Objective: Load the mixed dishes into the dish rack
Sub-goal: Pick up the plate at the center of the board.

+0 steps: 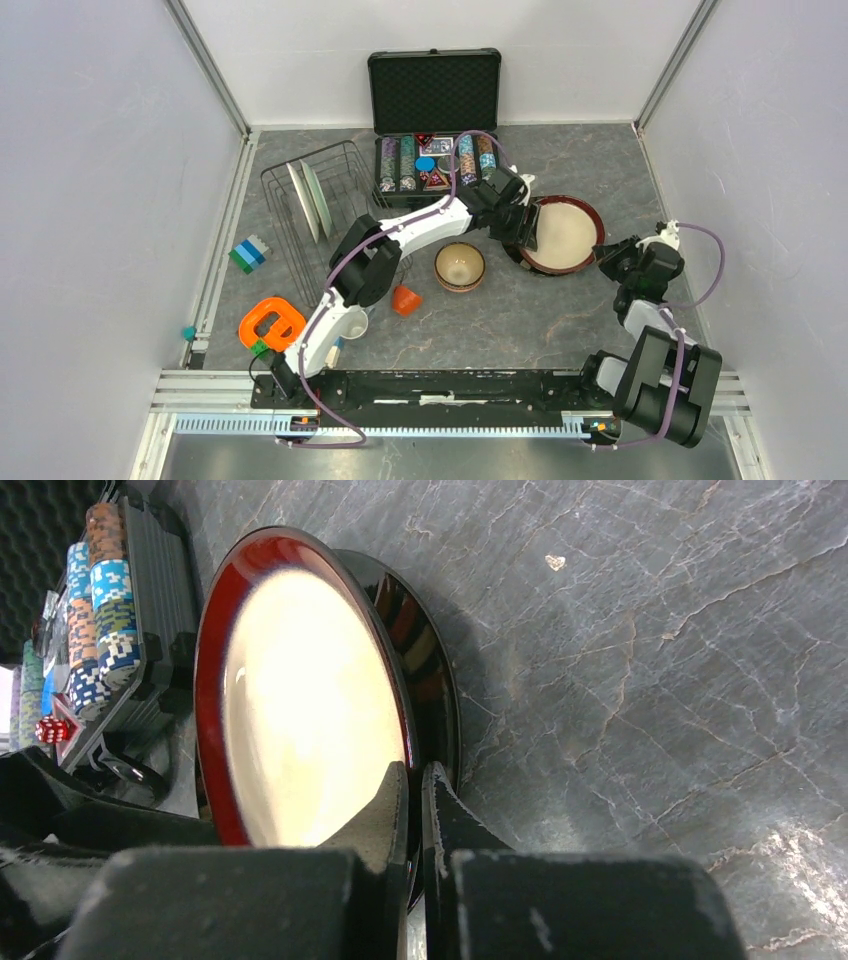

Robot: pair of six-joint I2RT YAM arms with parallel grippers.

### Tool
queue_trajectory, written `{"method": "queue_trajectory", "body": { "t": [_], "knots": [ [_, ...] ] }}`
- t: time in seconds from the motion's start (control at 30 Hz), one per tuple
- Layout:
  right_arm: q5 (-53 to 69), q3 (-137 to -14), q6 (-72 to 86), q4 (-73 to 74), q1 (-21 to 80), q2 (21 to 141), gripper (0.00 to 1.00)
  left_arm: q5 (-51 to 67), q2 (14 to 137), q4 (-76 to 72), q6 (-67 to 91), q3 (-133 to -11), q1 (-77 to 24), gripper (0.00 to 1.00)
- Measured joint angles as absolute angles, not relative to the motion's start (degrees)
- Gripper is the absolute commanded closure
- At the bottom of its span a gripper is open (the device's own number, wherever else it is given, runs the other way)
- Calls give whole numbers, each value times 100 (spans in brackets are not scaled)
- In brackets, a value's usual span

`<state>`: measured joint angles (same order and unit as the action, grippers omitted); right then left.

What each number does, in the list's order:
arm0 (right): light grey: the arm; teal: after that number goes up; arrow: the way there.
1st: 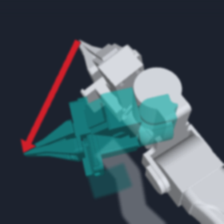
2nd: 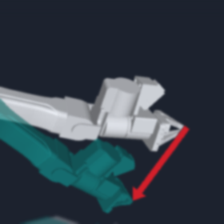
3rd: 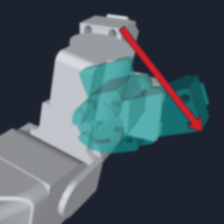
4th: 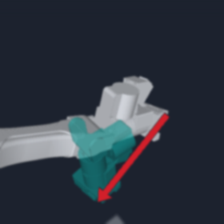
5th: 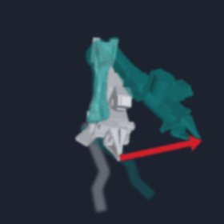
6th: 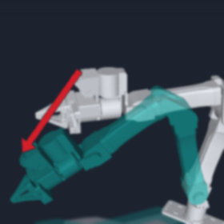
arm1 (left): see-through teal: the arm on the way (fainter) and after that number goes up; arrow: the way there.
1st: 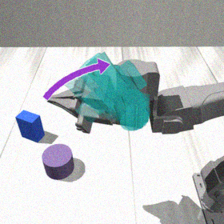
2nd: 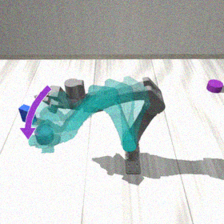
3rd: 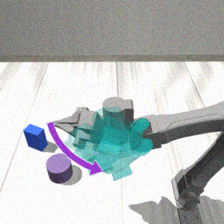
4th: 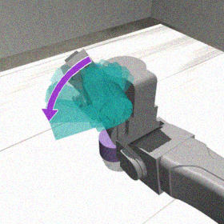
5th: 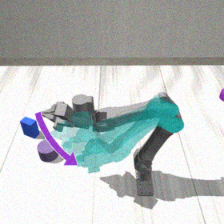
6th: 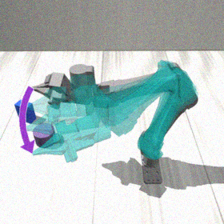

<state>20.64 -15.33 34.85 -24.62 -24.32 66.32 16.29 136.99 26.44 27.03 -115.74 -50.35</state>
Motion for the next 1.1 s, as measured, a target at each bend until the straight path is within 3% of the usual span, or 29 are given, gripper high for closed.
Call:
{"method": "queue_trajectory", "body": {
  "t": [0.23,0.4,0.67,1.1],
  "knots": [
    [1892,-1852,3015,-1782,-2357,6265,100,1658,12927,2436,2689,-11238,-5059,18],
    [1747,-2102,2558,-1562,-2290,6156,100,1712,12420,1992,2716,-11201,-4998,16],
    [1728,-2088,2150,-2421,-2134,6073,100,1660,12416,1778,3618,-11454,-4976,13],
    [1133,-1616,150,-3583,-1166,5231,100,1726,12811,749,5341,-11705,-4974,12]
  ]
}}
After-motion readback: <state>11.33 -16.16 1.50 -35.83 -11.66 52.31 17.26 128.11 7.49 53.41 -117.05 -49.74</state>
